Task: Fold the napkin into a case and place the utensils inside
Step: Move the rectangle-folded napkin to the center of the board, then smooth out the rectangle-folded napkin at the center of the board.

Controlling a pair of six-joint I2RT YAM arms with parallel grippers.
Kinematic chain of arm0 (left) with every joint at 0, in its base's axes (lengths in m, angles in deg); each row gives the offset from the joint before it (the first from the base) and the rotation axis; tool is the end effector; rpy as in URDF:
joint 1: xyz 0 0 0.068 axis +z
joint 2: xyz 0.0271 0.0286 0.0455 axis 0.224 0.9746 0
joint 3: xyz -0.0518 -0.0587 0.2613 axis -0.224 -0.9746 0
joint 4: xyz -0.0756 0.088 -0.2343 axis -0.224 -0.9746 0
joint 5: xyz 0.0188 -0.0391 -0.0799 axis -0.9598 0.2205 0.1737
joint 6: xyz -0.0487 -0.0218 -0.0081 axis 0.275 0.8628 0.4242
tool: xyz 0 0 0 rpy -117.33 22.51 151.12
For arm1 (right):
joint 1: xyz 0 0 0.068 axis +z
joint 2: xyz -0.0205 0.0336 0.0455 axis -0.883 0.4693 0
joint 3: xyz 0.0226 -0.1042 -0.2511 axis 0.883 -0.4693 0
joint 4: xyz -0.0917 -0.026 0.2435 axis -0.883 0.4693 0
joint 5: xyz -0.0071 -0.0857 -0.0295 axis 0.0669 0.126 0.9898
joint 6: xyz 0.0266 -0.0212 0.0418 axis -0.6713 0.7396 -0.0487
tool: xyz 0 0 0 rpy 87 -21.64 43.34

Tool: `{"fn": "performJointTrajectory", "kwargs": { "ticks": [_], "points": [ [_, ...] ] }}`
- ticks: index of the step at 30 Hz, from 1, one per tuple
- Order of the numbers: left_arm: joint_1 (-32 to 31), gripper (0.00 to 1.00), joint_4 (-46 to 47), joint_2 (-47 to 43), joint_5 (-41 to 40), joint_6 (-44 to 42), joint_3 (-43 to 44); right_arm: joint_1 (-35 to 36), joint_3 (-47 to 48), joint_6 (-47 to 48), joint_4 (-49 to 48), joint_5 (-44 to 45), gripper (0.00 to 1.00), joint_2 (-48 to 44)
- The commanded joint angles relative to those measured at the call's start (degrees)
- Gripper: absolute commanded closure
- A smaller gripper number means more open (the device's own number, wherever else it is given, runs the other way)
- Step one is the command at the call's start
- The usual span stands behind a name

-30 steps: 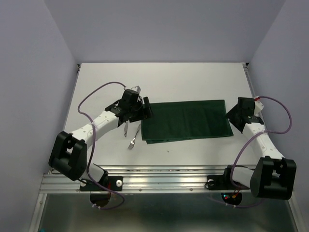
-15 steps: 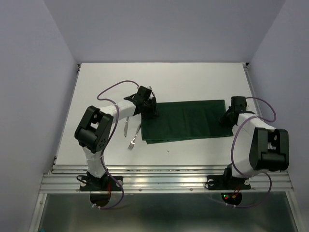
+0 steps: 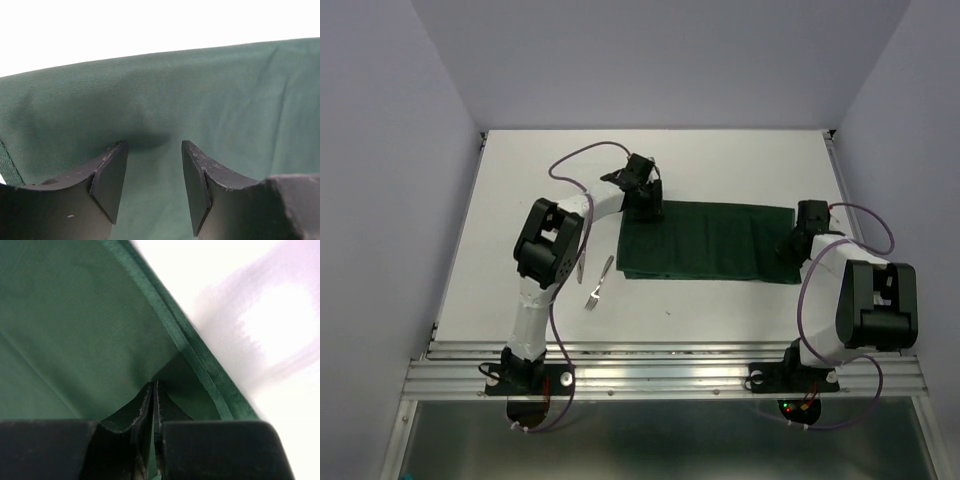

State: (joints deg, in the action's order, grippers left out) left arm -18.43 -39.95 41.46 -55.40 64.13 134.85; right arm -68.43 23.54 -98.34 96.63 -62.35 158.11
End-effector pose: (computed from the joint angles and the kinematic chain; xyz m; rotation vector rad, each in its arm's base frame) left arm 0.4065 -0.2544 0.1754 0.1501 2.4750 -0.6605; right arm 0.2751 -0.0359 0.1589 1.0182 2.3845 0.0237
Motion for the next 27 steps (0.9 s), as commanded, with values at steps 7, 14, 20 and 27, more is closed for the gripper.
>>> {"fn": "performJointTrajectory", "kwargs": {
  "ticks": [7, 14, 20, 27],
  "points": [
    [3.42, 0.39, -7.95, 15.08, 0.31, -5.55, 23.71, -0.44, -4.93, -2.8, 0.91, -4.51, 0.81, -4.06],
    [4.48, 0.36, -11.38, 15.37, -3.0, -8.62, 33.15, -0.44, 0.51, -0.27, 5.04, 1.54, 0.66, -7.48],
    [5.62, 0.32, -9.63, 1.15, -8.11, -10.04, 20.35, -0.44, 0.09, 2.29, 12.67, 4.8, 0.63, -12.76],
    [7.99, 0.34, -6.82, -8.79, -8.29, -4.42, 1.81, -0.44, -2.9, 0.97, 13.48, 3.74, 0.62, -16.45]
  ]
}}
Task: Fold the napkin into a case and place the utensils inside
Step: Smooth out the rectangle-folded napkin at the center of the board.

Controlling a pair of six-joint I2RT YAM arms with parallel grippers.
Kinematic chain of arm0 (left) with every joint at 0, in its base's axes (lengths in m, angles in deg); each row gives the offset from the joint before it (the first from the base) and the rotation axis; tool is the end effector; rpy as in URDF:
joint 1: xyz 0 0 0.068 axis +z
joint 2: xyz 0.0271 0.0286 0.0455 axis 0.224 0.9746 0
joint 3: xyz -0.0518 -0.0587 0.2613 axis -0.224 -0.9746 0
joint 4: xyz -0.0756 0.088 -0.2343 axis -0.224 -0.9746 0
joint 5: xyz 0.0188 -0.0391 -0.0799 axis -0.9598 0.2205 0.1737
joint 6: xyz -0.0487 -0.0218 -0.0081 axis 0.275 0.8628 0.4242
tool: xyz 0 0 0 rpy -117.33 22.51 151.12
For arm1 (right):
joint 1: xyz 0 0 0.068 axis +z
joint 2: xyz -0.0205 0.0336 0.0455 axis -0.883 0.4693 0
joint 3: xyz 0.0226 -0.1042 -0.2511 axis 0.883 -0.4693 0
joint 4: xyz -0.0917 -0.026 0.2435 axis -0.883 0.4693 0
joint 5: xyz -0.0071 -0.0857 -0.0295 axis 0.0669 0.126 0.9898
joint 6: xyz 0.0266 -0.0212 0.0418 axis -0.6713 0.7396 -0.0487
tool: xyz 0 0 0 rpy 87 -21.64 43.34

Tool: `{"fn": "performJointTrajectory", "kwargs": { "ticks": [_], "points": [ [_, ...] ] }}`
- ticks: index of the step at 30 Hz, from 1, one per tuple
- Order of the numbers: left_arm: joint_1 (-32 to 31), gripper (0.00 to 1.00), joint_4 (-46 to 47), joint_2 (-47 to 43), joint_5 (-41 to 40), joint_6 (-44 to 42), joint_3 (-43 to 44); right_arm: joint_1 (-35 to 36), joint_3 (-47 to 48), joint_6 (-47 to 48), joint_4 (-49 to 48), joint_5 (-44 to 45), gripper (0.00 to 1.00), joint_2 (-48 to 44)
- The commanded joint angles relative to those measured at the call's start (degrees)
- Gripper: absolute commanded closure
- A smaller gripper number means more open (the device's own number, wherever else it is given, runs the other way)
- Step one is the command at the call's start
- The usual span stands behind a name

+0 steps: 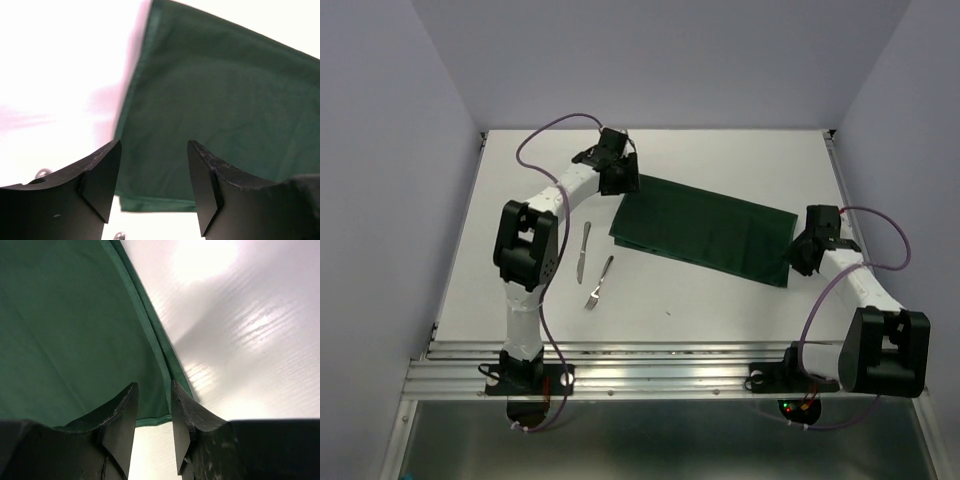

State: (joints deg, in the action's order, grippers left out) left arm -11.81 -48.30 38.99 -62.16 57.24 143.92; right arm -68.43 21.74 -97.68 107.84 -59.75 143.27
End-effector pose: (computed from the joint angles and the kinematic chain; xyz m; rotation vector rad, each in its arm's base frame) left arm 0.4403 -0.2045 0.2350 0.0949 2.3686 -0.4430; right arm 0.2334 -0.0328 0.2003 1.0066 2.3440 -0.0253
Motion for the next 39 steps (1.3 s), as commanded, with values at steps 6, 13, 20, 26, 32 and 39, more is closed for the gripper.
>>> {"fn": "performJointTrajectory", "kwargs": {
  "ticks": [6, 13, 20, 26, 32, 39],
  "points": [
    [1.81, 0.41, 3.47, -11.16, -5.49, 5.45, -18.79, -0.44, -0.76, 1.29, 1.3, 1.67, 0.62, -0.91],
    [2.17, 0.43, 5.67, -11.88, -3.3, 7.31, -23.82, -0.44, -0.32, 1.81, -0.02, 0.26, 0.62, 0.32],
    [2.17, 0.48, 6.81, -10.29, -2.59, 8.1, -24.79, -0.44, -1.64, 1.64, -0.63, -0.26, 0.62, -0.38],
    [1.55, 0.54, 5.5, -8.8, -5.13, 7.75, -24.88, -0.44, -1.73, 1.55, -0.46, -0.35, 0.62, -1.17],
    [0.76, 0.62, 4.79, -8.45, -7.42, 7.66, -25.5, -0.44, -1.81, 1.46, -0.02, -0.44, 0.62, -1.96],
    [-0.38, 0.7, 3.21, -5.99, -9.18, 7.31, -24.27, -0.44, -2.17, 1.2, 0.51, -0.35, 0.62, -3.28]
  ]
}}
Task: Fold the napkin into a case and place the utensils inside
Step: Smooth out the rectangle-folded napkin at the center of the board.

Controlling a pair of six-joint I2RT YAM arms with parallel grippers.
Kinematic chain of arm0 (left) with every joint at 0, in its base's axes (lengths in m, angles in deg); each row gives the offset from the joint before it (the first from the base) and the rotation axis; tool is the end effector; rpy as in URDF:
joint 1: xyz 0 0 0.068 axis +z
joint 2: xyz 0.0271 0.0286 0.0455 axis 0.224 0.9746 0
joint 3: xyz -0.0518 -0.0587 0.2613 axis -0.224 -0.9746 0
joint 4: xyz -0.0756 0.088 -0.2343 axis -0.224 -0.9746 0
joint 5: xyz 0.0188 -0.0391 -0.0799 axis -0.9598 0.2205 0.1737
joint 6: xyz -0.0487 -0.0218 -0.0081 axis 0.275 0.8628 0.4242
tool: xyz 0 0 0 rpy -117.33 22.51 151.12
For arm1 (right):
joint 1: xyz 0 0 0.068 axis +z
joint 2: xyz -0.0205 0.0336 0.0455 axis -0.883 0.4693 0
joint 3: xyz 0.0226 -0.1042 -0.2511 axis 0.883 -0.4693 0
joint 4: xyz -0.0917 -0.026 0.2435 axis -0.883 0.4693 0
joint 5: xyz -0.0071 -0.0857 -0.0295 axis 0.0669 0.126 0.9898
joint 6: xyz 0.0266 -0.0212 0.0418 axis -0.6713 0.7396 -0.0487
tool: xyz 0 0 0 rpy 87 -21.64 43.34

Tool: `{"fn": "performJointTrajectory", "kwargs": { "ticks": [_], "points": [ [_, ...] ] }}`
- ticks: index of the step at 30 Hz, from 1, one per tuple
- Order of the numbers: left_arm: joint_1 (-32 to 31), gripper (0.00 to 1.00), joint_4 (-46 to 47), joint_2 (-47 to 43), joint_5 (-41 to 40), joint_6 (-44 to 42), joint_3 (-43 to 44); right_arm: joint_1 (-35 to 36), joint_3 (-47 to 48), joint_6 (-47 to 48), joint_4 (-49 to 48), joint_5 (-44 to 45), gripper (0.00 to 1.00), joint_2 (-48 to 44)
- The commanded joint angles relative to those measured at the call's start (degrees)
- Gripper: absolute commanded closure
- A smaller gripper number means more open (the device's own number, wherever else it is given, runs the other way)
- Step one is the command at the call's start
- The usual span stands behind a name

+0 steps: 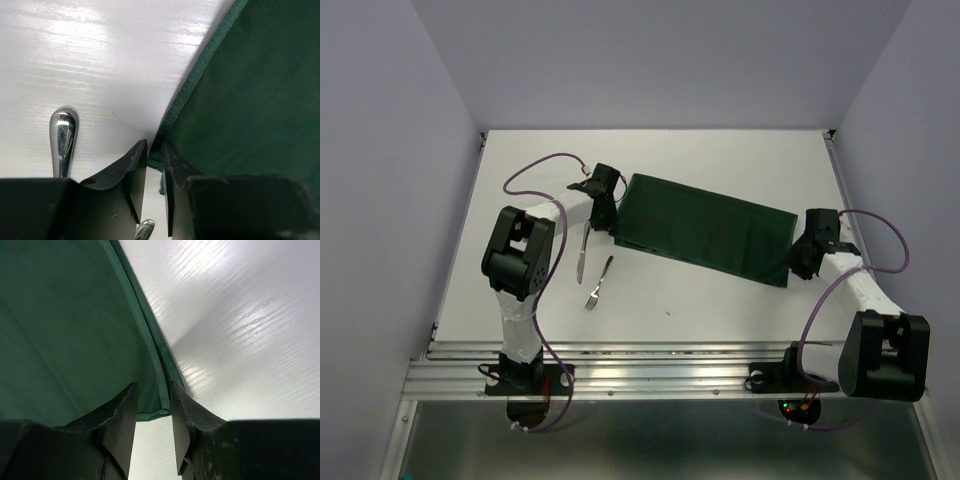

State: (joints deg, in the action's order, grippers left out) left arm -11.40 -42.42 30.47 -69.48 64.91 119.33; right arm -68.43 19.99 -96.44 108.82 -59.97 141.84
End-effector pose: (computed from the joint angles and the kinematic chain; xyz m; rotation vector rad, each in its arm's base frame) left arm 0.3819 -0.1693 0.1715 -0.1351 2.5185 -0.2734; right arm 0.2248 -0.0317 0.1955 0.9861 2.3774 -0.0372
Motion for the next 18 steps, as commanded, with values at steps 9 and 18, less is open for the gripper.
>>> {"fn": "performJointTrajectory", "kwargs": {
  "ticks": [9, 18],
  "points": [
    [-1.33, 0.8, -4.78, 4.65, -5.11, -1.07, 1.2, -0.44, -0.51, -0.14, 0.49, 0.22, 0.62, -3.7],
    [-1.59, 1.0, -5.66, 4.3, -8.71, -1.86, 1.46, -0.44, -0.42, -0.31, 0.67, 0.04, 0.62, -4.06]
  ]
}}
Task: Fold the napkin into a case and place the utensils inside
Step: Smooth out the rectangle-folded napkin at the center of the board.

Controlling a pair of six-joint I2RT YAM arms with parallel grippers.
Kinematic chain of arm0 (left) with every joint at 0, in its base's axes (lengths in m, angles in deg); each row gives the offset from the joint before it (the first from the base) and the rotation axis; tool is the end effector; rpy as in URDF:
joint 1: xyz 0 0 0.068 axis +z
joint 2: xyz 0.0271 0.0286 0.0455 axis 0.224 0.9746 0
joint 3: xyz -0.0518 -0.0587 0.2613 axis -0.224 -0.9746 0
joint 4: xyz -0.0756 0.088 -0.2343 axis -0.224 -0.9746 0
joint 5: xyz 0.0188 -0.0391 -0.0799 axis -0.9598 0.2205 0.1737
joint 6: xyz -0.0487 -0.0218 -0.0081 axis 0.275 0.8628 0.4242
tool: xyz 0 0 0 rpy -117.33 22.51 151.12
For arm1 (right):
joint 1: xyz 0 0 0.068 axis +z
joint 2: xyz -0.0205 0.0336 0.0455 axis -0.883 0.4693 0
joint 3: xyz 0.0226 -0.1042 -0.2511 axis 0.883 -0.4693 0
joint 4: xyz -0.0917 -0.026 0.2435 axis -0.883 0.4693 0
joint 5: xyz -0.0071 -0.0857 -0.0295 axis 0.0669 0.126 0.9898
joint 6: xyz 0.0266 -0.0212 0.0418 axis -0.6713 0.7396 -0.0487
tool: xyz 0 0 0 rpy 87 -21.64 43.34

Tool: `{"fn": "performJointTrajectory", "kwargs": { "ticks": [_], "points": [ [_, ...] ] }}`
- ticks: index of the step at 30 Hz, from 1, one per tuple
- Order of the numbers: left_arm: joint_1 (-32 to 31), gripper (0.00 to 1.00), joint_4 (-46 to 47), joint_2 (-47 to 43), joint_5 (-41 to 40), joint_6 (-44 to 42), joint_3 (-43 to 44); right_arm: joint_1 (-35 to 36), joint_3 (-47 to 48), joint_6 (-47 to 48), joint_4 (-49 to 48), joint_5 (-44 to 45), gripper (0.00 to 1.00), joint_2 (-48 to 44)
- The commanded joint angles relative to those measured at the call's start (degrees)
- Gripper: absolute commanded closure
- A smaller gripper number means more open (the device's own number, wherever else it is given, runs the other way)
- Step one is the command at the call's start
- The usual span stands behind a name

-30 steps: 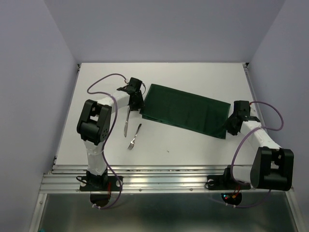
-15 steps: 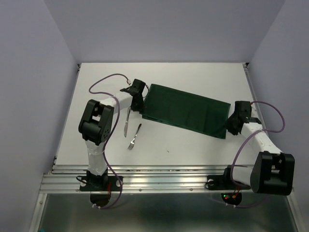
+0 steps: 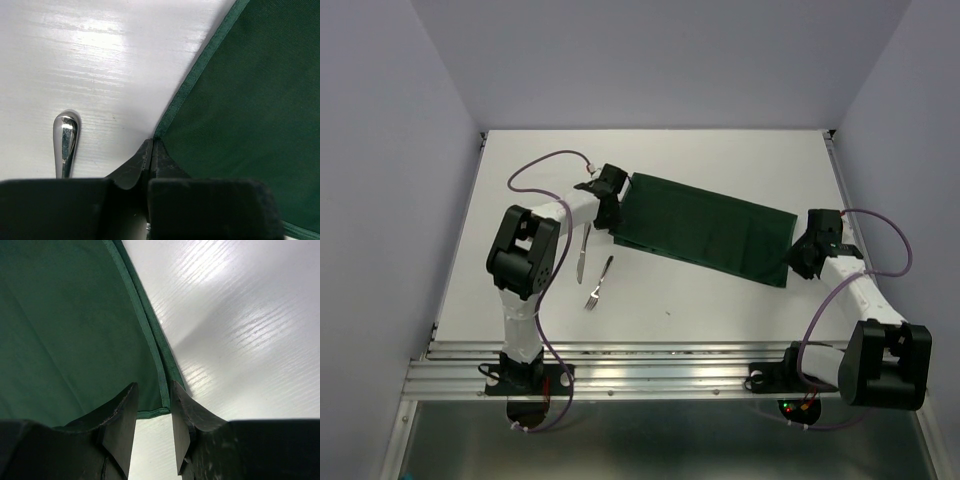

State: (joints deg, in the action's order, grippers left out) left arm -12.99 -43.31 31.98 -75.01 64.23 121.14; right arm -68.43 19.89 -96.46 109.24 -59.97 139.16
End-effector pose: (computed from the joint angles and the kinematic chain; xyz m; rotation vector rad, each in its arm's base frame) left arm 0.3837 -0.1793 0.1697 -0.1230 2.4975 -0.1628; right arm 0.2198 -0.0312 0.2041 0.9769 2.3422 -0.0234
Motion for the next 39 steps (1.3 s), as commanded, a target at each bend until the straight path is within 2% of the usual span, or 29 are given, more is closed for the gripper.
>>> {"fn": "performJointTrajectory", "kwargs": {
  "ticks": [1, 15, 27, 31, 39],
  "points": [
    [0.01, 1.0, -4.68, 2.7, -3.19, -1.18, -0.43, -0.44, -0.4, -0.29, 0.16, 0.04, 0.62, -1.37],
    [0.01, 1.0, -5.38, -7.58, -3.11, -0.39, 3.25, -0.44, -0.04, -0.29, 0.6, -0.4, 0.62, -1.28],
    [0.01, 1.0, -4.33, -10.75, 3.05, 0.58, 3.7, -0.44, -0.31, -0.2, 0.69, -1.18, 0.61, -0.84],
    [0.01, 1.0, -3.45, -10.75, 5.6, 1.1, 2.56, -0.44, -1.1, -1.43, 0.95, -3.03, 0.59, -0.06],
    [0.01, 1.0, -2.65, -10.4, 6.13, 1.11, 2.2, -0.44, -1.54, -1.43, 1.84, -4.0, 0.59, 3.55]
  ]
}}
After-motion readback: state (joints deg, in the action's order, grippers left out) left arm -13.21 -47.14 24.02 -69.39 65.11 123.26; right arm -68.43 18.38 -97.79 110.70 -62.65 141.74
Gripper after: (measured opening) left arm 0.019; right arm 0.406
